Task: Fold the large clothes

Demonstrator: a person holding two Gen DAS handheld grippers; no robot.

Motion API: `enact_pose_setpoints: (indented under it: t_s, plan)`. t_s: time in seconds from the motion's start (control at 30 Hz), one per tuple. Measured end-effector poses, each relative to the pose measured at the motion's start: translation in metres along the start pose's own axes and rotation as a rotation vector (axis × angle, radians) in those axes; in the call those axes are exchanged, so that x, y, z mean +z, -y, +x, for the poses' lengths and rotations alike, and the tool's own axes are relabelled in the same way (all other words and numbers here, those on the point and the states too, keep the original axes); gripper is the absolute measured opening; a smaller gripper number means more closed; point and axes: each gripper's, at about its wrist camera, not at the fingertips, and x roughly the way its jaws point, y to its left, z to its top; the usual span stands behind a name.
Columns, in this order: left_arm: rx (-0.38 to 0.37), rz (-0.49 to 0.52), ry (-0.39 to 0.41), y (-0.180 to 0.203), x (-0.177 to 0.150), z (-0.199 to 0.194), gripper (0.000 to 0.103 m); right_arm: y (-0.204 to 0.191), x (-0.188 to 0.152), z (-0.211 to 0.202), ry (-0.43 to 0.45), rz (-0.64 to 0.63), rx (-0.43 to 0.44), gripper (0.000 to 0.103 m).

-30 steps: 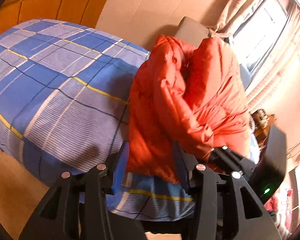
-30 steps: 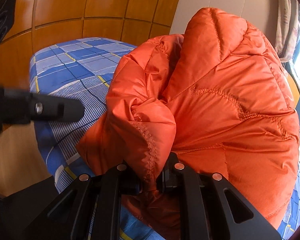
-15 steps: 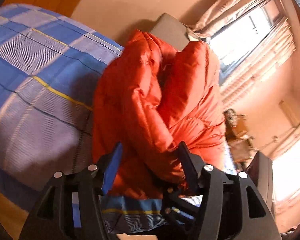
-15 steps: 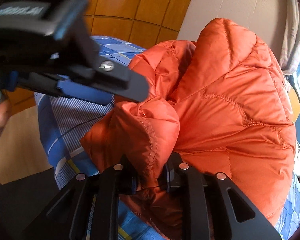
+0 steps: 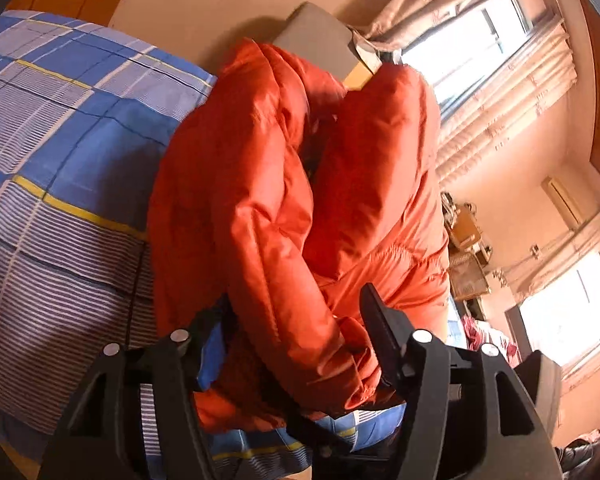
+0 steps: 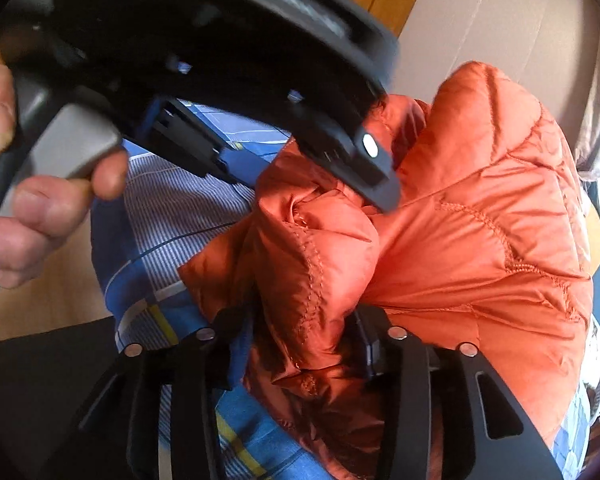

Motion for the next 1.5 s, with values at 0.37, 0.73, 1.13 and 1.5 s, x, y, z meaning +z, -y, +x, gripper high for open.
enact_pose_setpoints:
  t_s: [0.37,0.73,1.13,1.5]
  plan:
    - [0.027,-0.011,0.002,-0.022,-0.009,0.003,0.010,0.000,0.007,-0.013,-0.043,0.025,0.095,0.055]
    - [0.042,-0.010,0.013,-0.015,-0.010,-0.007,0.041,-0.011,0.009,-0.005,-0.093,-0.084,0.113,0.067]
    - [0.037,0.113,-0.072,-0.002,0.001,0.011,0.029,-0.028,-0.005,-0.011,-0.086,-0.143,0.103,0.073]
    - [0.041,0.113,-0.032,-0.008,-0.008,0.010,0.023,-0.010,-0.005,-0.022,-0.119,0.007,0.074,0.081]
